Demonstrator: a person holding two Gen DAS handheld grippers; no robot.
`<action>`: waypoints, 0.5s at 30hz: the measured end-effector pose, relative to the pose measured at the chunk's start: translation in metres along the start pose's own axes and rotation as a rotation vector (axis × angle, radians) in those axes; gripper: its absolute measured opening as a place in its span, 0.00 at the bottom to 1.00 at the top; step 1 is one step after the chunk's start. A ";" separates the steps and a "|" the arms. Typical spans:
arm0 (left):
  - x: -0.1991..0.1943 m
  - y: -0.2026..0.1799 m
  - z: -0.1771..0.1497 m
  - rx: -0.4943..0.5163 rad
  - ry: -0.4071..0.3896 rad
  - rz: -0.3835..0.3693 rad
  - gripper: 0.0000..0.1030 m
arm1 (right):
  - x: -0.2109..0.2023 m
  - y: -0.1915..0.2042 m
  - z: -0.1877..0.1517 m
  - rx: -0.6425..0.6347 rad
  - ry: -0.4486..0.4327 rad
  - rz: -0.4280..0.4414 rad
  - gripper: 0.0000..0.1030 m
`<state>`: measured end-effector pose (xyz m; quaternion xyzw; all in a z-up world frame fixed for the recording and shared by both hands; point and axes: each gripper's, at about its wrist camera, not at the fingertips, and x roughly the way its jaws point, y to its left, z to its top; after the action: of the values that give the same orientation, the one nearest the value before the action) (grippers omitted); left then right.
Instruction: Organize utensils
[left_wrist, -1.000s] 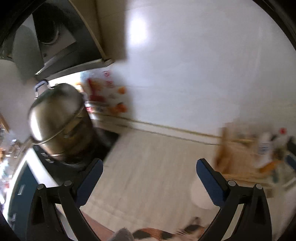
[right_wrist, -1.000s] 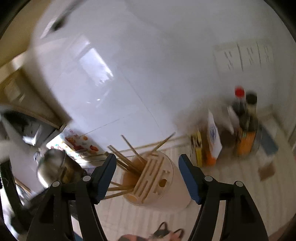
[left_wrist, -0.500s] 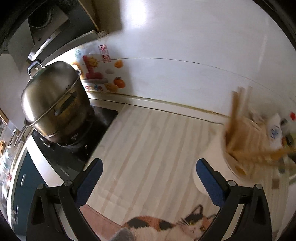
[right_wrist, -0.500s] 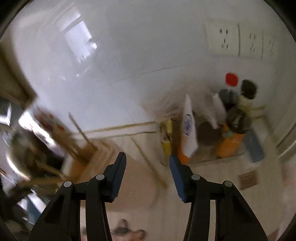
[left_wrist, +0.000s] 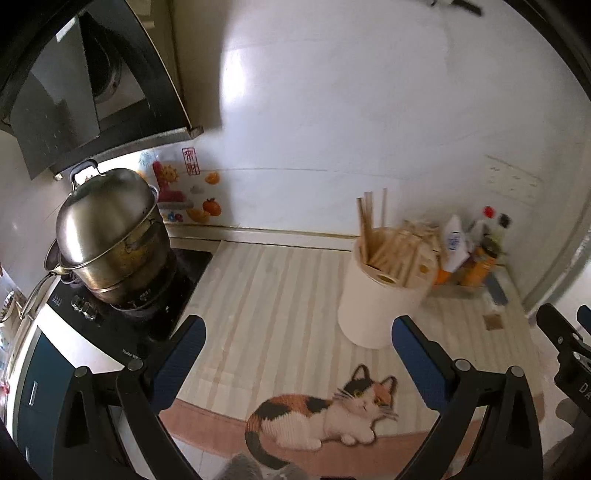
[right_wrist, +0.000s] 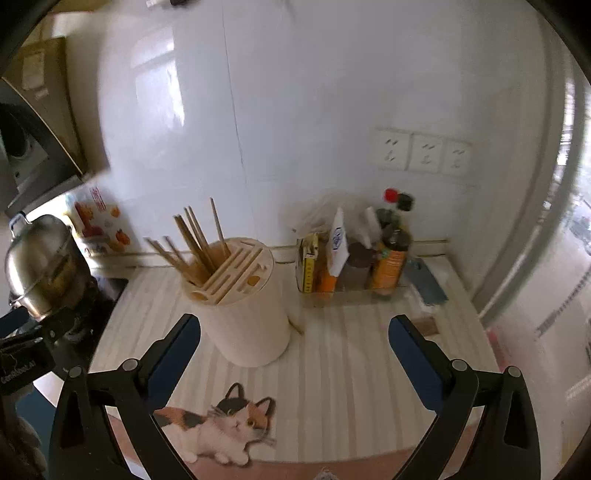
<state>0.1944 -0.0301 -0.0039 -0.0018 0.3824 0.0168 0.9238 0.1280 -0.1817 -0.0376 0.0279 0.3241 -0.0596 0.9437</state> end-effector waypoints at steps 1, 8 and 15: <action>-0.011 0.000 -0.004 0.007 -0.006 -0.011 1.00 | -0.017 0.000 -0.005 0.008 -0.016 -0.012 1.00; -0.074 0.001 -0.021 0.038 -0.071 -0.059 1.00 | -0.105 0.003 -0.026 0.024 -0.083 -0.070 1.00; -0.112 0.002 -0.031 0.045 -0.106 -0.068 1.00 | -0.160 0.007 -0.036 0.021 -0.129 -0.082 1.00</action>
<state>0.0936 -0.0318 0.0531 0.0067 0.3329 -0.0231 0.9427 -0.0179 -0.1564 0.0324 0.0206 0.2628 -0.1033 0.9591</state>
